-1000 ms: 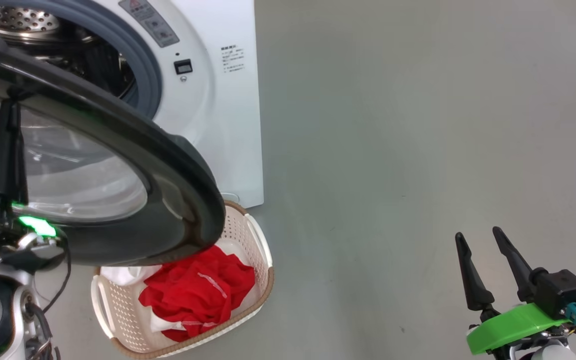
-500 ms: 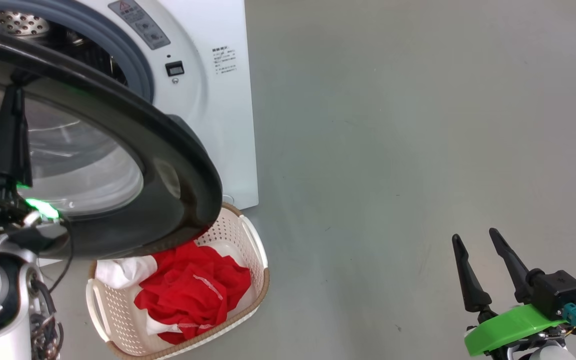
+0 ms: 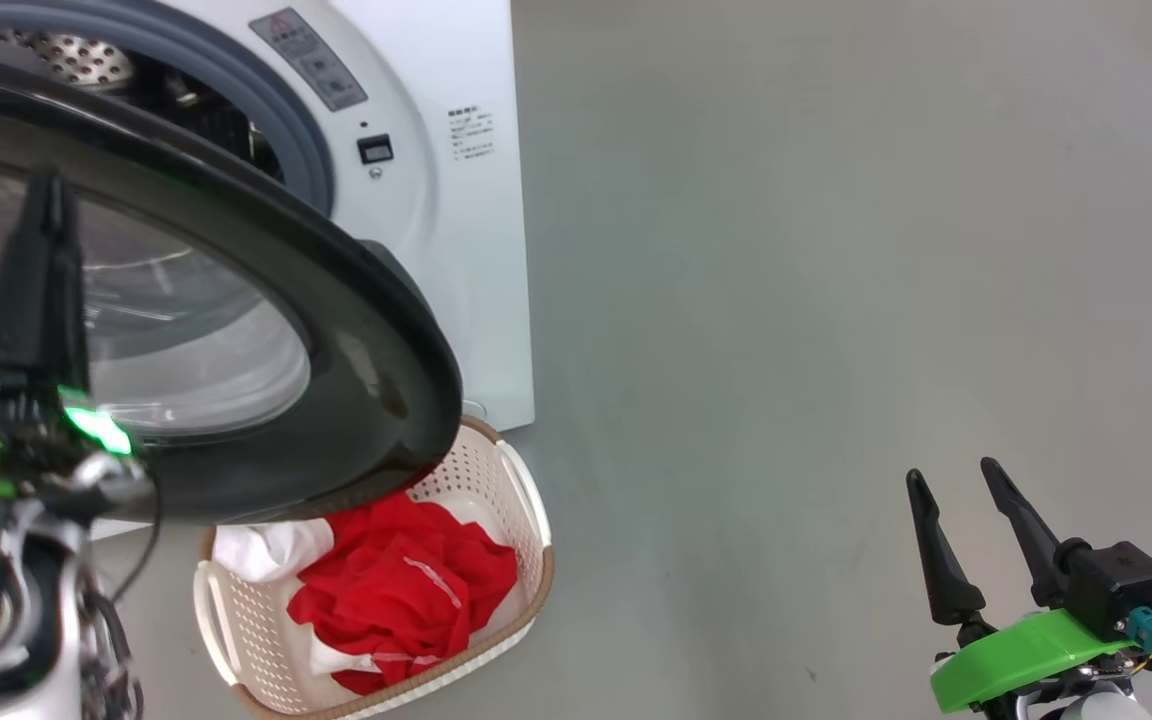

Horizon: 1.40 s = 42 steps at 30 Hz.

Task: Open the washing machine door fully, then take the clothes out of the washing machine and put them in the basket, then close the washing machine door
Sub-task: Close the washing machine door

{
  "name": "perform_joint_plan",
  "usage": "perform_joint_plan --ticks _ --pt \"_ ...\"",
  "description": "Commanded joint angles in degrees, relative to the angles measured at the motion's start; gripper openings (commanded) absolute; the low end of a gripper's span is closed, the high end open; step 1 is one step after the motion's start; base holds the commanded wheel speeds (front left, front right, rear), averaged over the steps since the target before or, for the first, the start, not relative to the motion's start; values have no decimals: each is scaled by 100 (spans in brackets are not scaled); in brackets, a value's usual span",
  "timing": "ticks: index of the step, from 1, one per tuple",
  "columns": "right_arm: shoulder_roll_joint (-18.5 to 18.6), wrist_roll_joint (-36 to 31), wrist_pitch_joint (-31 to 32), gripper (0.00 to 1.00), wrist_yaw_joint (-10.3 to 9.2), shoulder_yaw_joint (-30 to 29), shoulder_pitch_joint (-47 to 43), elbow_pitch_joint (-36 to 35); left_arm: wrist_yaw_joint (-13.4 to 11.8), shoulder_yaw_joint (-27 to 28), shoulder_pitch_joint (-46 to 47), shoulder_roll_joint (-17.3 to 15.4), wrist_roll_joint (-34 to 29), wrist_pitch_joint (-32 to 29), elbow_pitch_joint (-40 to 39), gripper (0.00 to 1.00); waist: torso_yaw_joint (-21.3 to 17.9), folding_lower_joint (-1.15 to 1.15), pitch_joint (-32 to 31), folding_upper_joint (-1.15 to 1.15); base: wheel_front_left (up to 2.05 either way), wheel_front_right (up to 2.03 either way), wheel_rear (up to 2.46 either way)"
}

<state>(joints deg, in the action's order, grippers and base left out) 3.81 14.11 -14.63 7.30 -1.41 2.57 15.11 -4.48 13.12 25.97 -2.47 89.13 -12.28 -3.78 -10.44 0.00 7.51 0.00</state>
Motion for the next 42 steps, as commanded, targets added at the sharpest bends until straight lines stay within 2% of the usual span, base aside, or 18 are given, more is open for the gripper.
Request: perform_joint_plan --ticks 1,4,11,16,20,23,27,31,35,42 --pt "54 6 -37 100 19 88 78 -112 79 107 -150 -214 -144 -14 -225 100 82 0 -95 0 0 0 0" --pt "42 0 -37 100 19 68 36 -105 174 -6 -522 -356 -623 93 -418 100 166 0 -206 0 0 0 0" --pt "15 -14 -37 100 19 -15 -27 -164 484 -588 -1328 -967 -2823 834 -713 100 329 0 -397 0 0 0 0" --pt "13 -73 -37 100 19 -78 -110 -274 761 -1048 -1770 -1153 -4140 1527 -730 100 437 0 -539 0 0 0 0" --pt "11 -118 -37 100 19 -155 -160 -465 788 -1323 -2074 -1306 -5137 2120 -570 100 485 0 -642 0 0 0 0" --pt "2 -159 -37 100 19 -256 -195 -667 643 -1474 -2259 -1466 -5960 2459 -404 100 506 0 -691 0 0 0 0" --pt "-20 -238 -37 100 19 -374 -253 -979 461 -1509 -2454 -1427 -6610 2677 -254 100 518 0 -735 0 0 0 0" --pt "-40 -213 -37 100 19 -367 -315 -1287 396 -1346 -2619 -1305 -7011 2722 -168 100 530 0 -752 0 0 0 0" --pt "-22 -70 -37 100 19 -232 -423 -1633 499 -1064 -2765 -1022 -7279 2725 -152 100 547 0 -755 0 0 0 0" --pt "21 -54 -37 100 19 -173 -571 -1652 766 -576 -2992 -571 -7664 2726 -48 100 553 0 -765 0 0 0 0"
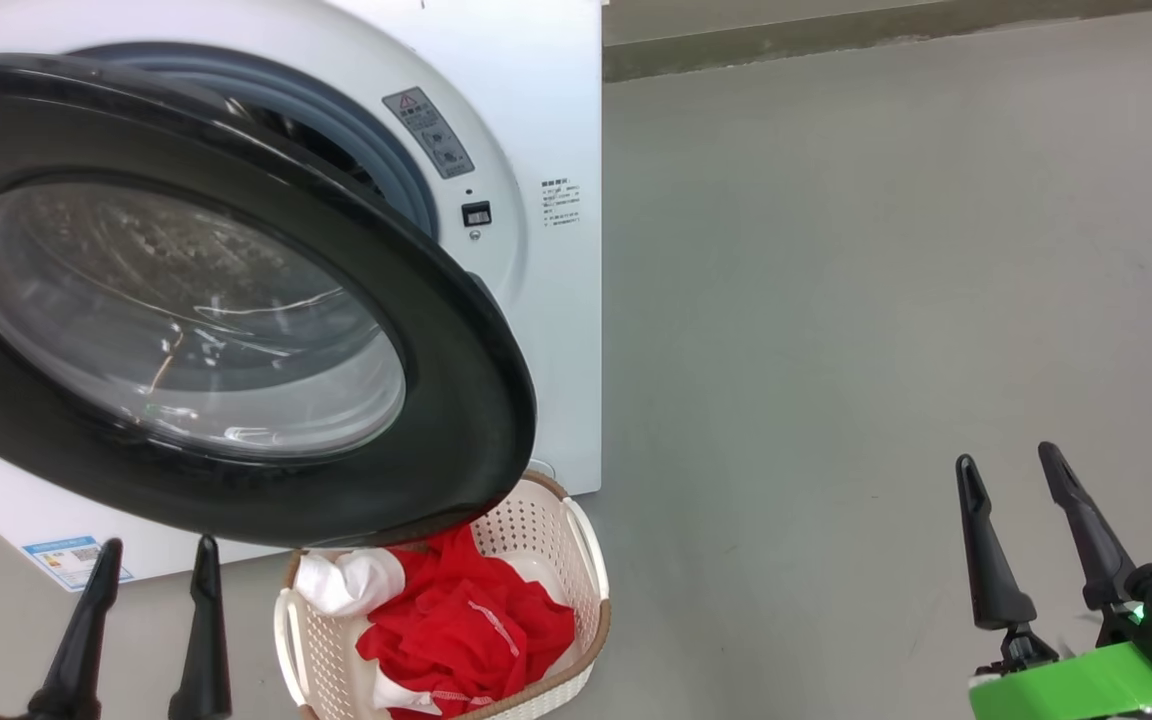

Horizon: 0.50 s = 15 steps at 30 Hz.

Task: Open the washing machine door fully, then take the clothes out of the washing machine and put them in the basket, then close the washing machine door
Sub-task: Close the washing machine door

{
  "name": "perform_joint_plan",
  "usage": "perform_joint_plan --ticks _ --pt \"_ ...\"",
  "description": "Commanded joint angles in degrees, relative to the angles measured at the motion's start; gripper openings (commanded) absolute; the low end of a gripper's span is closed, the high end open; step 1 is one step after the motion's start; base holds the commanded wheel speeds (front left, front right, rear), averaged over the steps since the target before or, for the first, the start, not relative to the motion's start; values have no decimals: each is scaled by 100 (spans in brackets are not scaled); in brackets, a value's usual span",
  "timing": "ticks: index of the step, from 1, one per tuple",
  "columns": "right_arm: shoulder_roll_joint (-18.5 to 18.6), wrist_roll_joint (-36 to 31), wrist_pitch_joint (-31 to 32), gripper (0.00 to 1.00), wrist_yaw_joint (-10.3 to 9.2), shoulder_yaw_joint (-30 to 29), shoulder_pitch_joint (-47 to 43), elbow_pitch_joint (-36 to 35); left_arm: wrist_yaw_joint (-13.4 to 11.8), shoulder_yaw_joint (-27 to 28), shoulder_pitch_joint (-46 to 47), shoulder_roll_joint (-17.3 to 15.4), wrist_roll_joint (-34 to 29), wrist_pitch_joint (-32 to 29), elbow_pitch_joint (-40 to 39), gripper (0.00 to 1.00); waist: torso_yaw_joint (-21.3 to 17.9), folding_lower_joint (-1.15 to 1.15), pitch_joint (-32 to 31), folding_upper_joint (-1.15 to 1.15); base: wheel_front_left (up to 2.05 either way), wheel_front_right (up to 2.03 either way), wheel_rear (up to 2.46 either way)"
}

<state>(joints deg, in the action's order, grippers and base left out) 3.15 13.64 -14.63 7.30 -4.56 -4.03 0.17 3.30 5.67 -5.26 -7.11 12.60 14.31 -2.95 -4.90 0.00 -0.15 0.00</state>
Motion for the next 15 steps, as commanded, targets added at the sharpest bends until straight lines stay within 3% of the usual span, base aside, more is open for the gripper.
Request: perform_joint_plan --ticks 1,15 --pt "91 -12 -37 100 19 155 71 -153 24 234 94 -48 -74 68 -112 100 1 0 0 0 0 0 0" --pt "147 -6 -37 100 19 313 39 58 354 530 -3 275 -418 68 368 100 10 0 -6 0 0 0 0"
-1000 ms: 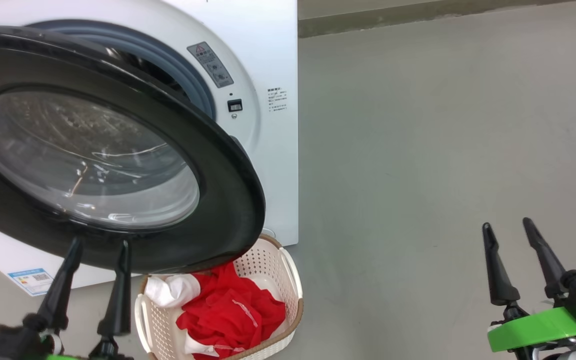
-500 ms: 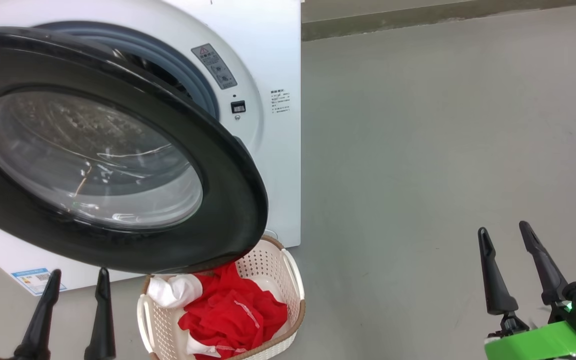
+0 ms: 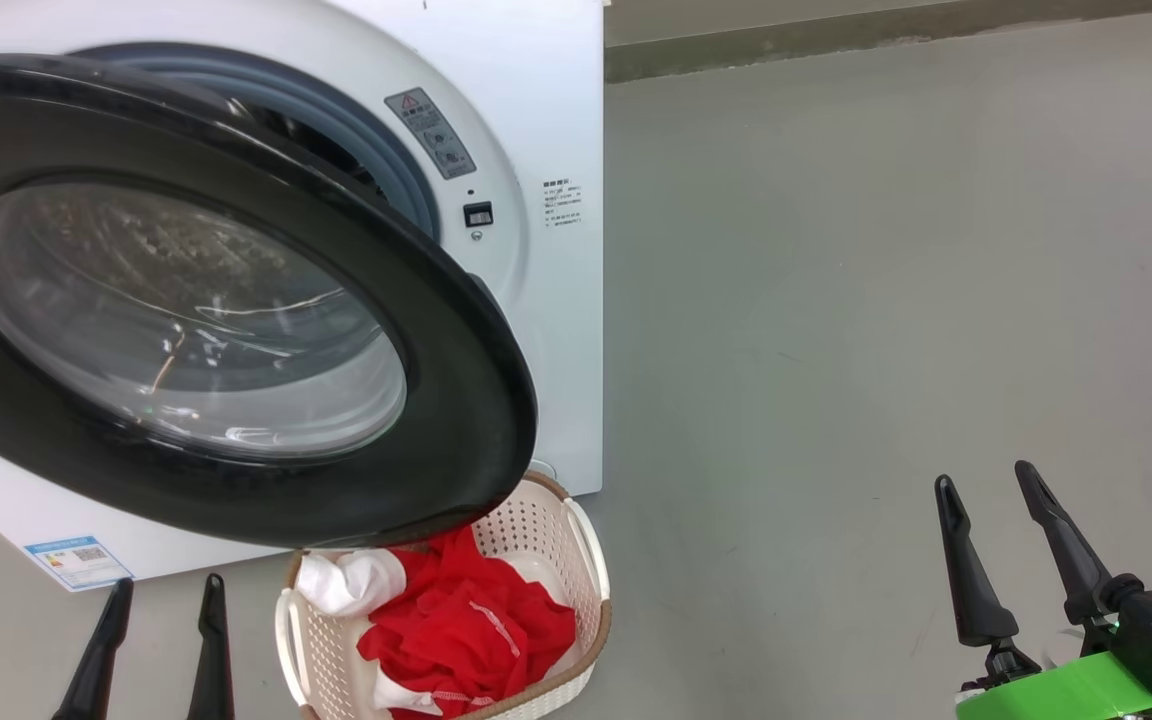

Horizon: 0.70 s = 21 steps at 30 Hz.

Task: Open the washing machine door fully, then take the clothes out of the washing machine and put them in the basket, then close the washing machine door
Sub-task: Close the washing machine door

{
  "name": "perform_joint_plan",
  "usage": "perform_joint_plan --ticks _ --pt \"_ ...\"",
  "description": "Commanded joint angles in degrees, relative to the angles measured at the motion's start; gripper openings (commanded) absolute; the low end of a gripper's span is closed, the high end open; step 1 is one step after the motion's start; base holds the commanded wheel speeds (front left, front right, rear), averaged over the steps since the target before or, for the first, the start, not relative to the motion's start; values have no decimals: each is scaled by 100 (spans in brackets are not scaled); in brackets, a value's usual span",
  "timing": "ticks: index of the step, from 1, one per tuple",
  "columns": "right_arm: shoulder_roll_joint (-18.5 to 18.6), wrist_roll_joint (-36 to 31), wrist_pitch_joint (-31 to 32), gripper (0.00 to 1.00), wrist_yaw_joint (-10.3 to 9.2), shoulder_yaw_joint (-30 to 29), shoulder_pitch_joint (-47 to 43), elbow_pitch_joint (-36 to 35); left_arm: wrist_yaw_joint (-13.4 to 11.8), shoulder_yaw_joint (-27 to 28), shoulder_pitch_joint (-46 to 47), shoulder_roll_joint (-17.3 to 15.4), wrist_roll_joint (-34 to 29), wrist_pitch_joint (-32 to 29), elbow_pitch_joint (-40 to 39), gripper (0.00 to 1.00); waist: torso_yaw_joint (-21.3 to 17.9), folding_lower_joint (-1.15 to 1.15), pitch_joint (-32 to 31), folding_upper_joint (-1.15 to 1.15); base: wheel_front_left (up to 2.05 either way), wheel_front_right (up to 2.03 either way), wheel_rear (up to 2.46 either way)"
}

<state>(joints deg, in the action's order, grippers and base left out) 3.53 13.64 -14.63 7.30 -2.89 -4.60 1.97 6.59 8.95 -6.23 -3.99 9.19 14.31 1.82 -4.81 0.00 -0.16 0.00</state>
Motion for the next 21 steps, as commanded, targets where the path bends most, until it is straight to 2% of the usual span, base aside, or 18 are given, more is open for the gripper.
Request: perform_joint_plan --ticks 1,14,15,16,18,19,21 --pt "113 -7 -37 100 19 150 92 -119 34 206 94 -29 -94 68 -89 100 2 0 -7 0 0 0 0" --pt "135 -21 -37 100 19 188 95 -103 80 221 110 31 -222 69 -59 100 32 0 -17 0 0 0 0" --pt "149 -33 -37 88 19 211 102 -82 82 218 113 34 -228 69 -62 100 38 0 -13 0 0 0 0" --pt "175 -41 -37 53 19 265 114 -43 83 209 117 37 -234 69 -62 100 49 0 -10 0 0 0 0" --pt "229 -32 -37 31 19 394 160 56 85 182 119 42 -245 69 -57 100 78 0 1 0 0 0 0" --pt "262 -18 -37 0 19 475 195 124 85 165 122 45 -251 69 -56 100 101 0 15 0 0 0 0" --pt "324 23 -37 0 19 642 290 303 86 130 134 50 -258 69 -57 100 149 0 35 0 0 0 0"
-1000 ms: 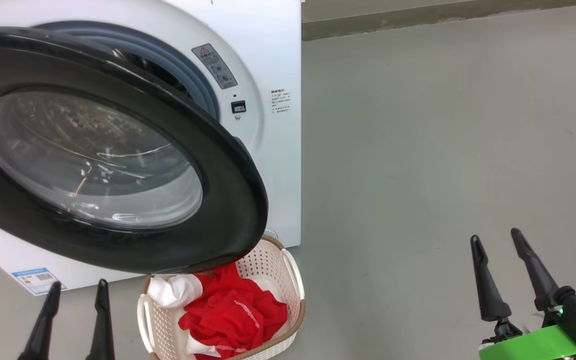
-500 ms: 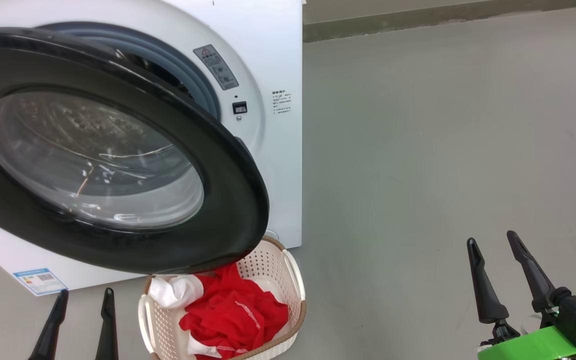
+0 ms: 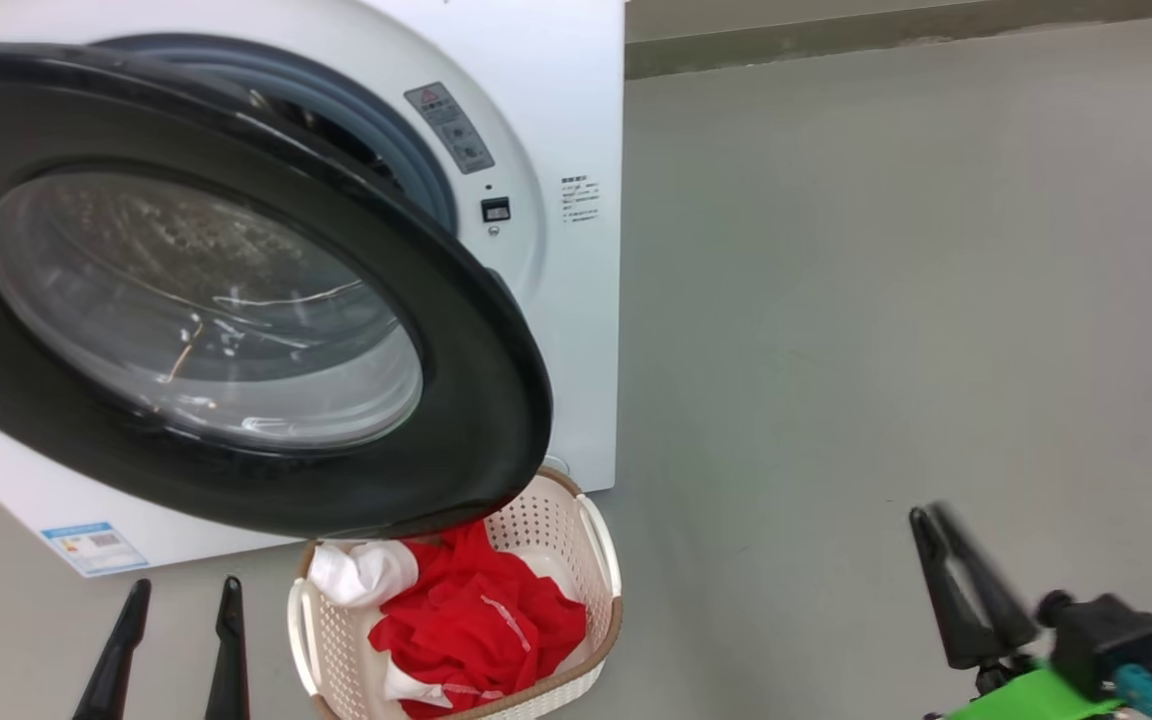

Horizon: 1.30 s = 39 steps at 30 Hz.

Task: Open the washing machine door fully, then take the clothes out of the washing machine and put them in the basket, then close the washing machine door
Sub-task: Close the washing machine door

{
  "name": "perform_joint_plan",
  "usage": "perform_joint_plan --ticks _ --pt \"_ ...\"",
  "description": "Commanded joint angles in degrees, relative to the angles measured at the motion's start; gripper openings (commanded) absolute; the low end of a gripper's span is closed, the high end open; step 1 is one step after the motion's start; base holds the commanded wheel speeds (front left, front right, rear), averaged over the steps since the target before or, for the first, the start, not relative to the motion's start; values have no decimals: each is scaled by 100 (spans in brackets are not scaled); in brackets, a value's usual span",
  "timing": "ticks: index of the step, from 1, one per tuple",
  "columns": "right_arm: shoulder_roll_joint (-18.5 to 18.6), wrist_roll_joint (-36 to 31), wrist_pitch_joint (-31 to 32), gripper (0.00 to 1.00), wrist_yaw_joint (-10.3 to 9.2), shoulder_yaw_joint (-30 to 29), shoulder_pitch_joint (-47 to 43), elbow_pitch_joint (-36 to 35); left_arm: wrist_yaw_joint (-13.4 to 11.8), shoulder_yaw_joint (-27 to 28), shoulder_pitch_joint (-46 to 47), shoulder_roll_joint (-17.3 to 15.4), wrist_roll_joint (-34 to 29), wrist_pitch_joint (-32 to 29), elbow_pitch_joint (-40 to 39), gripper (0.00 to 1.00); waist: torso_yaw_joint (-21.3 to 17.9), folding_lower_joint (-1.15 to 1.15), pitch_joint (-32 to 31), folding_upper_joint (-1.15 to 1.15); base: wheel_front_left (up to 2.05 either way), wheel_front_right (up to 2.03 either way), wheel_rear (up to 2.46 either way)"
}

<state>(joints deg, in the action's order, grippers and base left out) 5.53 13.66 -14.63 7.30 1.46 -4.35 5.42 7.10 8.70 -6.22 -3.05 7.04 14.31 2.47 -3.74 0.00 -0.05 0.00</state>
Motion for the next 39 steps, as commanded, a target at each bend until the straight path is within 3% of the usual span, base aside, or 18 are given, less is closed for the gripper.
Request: perform_joint_plan --ticks 1,10,21,25,30,39 --pt "158 36 -37 0 19 306 324 83 35 144 136 -42 -38 69 -124 100 68 0 37 0 0 0 0" --pt "277 461 -37 0 19 1528 1394 839 37 77 345 -24 51 69 -253 100 356 0 332 0 0 0 0" --pt "443 1212 -37 0 19 3158 2911 1653 38 -37 704 11 239 69 -299 100 1010 0 786 0 0 0 0" --pt "545 1454 -37 0 19 3487 3396 1914 38 -151 858 14 309 69 -358 100 1283 0 1021 0 0 0 0" --pt "765 1820 -37 0 19 3929 3987 2158 -15 -341 1079 16 832 69 -389 100 1613 0 1312 0 0 0 0" --pt "1238 2071 -37 0 19 3946 4773 2263 -185 -602 1260 16 1154 69 -415 100 1928 0 1736 0 0 0 0"
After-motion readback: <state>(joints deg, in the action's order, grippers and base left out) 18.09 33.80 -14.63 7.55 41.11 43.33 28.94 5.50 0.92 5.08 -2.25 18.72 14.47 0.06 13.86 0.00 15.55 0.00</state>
